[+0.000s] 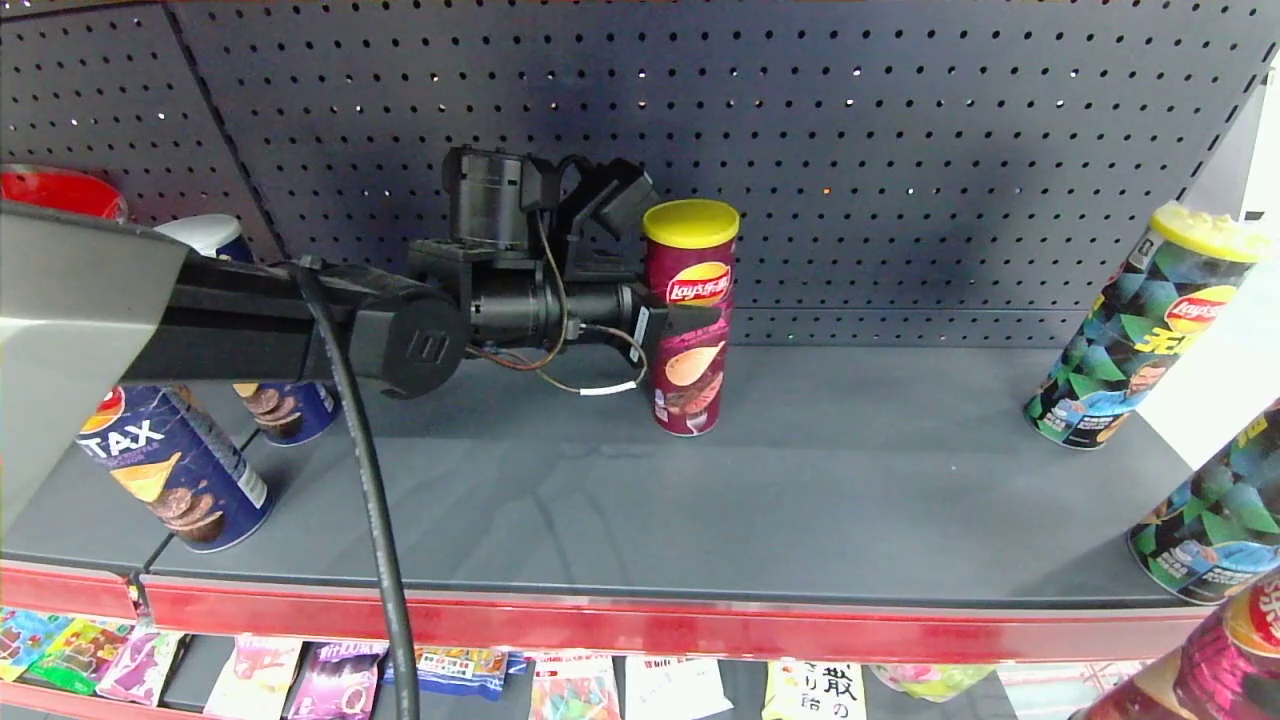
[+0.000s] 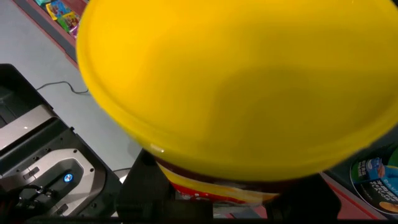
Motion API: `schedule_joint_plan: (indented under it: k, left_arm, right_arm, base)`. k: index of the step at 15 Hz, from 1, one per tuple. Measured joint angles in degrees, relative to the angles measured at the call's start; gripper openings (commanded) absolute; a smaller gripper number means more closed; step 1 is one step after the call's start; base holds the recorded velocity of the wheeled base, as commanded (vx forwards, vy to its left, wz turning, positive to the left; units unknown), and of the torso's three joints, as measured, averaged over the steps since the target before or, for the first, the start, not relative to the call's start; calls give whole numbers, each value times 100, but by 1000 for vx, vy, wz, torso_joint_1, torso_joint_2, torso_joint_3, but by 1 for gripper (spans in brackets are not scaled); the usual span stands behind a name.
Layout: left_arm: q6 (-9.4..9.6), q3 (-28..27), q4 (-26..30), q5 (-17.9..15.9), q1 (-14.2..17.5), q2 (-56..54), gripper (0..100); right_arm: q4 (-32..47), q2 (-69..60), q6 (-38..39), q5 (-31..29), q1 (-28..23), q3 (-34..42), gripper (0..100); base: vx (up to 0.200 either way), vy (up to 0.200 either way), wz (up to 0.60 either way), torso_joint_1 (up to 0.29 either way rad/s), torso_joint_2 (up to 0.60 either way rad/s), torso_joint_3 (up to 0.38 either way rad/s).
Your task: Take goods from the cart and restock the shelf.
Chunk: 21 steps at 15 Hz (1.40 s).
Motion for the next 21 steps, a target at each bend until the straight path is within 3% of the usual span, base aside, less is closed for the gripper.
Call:
schedule_joint_plan:
  k: [10, 13, 15, 21]
  left_arm:
    - [46, 1963, -2, -634, -171, -1415, 0]
    - [401, 2536, -55, -686, -219, -1763, 0]
    - [482, 2732, -57, -766, -230, -1887, 0]
    - [486, 3033, -35, -919, -286, -2125, 0]
  right_arm:
    - [-15, 6, -4, 5, 0, -12, 0]
    - [-20, 13, -4, 2, 2, -34, 0]
    - [-20, 17, -4, 2, 0, -43, 0]
    - [-9, 6, -6, 0, 0, -43, 0]
  base:
    - [0, 0, 0, 0, 0, 0]
    - [0, 0, 0, 0, 0, 0]
    - [0, 0, 0, 0, 0, 0]
    - [0, 0, 0, 0, 0, 0]
